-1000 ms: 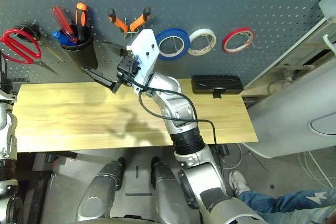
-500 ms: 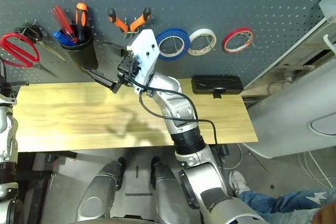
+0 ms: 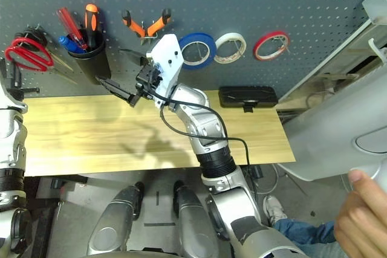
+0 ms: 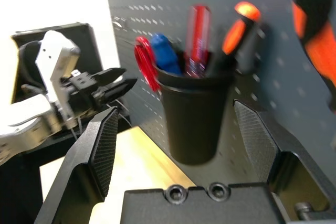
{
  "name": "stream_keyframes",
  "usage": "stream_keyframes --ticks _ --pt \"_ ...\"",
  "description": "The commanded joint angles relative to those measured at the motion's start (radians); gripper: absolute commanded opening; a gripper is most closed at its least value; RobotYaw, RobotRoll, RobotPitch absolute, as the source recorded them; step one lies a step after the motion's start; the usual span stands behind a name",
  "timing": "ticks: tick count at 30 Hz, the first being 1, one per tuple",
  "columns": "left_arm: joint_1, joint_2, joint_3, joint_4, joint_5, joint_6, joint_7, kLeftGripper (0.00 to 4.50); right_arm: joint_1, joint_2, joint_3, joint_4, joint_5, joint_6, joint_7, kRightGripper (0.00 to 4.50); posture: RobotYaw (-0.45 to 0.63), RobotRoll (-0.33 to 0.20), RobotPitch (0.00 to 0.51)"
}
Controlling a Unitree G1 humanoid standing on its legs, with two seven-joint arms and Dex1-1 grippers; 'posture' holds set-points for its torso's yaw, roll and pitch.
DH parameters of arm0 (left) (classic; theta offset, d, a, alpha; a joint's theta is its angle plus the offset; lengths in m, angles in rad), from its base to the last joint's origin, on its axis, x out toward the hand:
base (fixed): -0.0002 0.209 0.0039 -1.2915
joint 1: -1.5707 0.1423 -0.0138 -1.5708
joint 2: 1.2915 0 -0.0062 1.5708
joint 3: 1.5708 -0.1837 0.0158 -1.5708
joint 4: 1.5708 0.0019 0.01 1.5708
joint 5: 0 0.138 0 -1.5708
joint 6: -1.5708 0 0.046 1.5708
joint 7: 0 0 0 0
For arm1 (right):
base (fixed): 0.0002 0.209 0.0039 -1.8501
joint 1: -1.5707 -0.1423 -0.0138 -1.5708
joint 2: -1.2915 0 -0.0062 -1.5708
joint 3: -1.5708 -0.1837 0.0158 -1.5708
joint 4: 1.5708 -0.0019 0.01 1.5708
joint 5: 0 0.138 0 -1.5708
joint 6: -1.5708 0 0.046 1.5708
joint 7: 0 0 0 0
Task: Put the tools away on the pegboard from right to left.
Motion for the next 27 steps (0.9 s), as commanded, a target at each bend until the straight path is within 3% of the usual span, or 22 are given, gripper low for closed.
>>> stream_keyframes --ticks 1,4,5,13,20,27 --pt "0.066 -0.027 -0.047 0.030 0.021 -0.011 -0.030 3.32 0.076 -0.030 -0.022 0.032 -0.018 0.054 -0.047 4.50 0.12 0.000 0.254" --pt "0.099 -0.050 -0.094 0.048 0.033 -0.013 -0.063 4.40 0.140 -0.062 -0.035 0.066 -0.048 0.059 -0.091 4.50 0.13 0.000 0.250" --pt "0.111 -0.062 -0.110 0.044 0.036 -0.010 -0.072 4.49 0.163 -0.066 -0.050 0.082 -0.050 0.059 -0.111 4.50 0.13 0.000 0.249" --pt "0.165 -0.149 -0.200 0.062 0.032 0.028 -0.131 4.49 0.262 -0.067 -0.157 0.228 -0.063 0.016 -0.254 4.50 0.11 0.000 0.257" --pt "0.153 -0.187 -0.239 0.099 0.031 0.128 -0.155 4.49 0.218 -0.099 -0.294 0.425 -0.081 -0.013 -0.436 4.50 0.08 0.000 0.268" --pt "0.088 -0.198 -0.213 0.197 0.033 0.113 -0.081 4.49 0.166 -0.173 -0.349 0.584 -0.081 -0.067 -0.411 4.50 0.07 0.000 0.271"
